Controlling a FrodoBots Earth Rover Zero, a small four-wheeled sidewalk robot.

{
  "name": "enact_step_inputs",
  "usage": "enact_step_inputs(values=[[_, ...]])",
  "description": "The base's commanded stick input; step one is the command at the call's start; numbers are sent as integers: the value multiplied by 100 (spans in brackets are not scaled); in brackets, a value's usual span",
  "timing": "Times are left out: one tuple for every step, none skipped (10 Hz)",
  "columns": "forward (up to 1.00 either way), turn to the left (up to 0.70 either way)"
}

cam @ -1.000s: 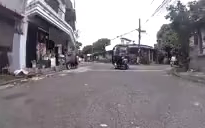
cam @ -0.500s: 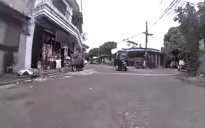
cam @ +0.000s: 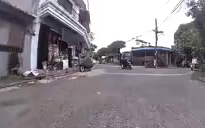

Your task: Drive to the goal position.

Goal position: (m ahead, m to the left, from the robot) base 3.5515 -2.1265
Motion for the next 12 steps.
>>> enact_step_inputs(values=[[70,17],[70,17],[70,10],[70,2],[70,-7],[70,-16],[70,-18],[70,-18],[70,-18],[70,-18],[70,-18],[70,-18]])
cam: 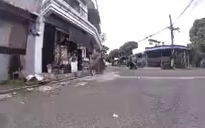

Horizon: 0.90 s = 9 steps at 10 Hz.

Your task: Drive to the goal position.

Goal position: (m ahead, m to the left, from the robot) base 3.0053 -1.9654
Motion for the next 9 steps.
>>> enact_step_inputs(values=[[70,-18],[70,-18],[70,-18],[70,-18],[70,-18],[70,-18],[70,-18],[70,-18],[70,-18]])
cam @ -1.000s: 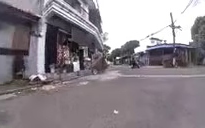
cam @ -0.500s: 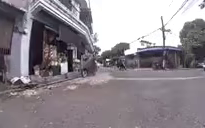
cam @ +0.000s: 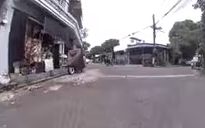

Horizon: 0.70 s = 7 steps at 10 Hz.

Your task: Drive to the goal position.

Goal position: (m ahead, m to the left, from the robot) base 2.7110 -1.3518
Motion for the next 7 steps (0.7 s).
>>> enact_step_inputs(values=[[70,-18],[70,-18],[70,-18],[70,-18],[70,-11],[70,-4],[70,4]])
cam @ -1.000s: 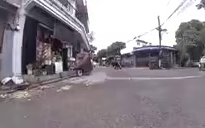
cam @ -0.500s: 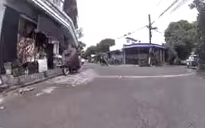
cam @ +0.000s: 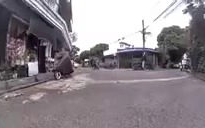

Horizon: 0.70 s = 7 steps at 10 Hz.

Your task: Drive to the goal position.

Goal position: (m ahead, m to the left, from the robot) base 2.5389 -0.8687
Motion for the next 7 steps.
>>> enact_step_inputs(values=[[70,11],[70,17],[70,17],[70,17],[70,17],[70,17],[70,17]])
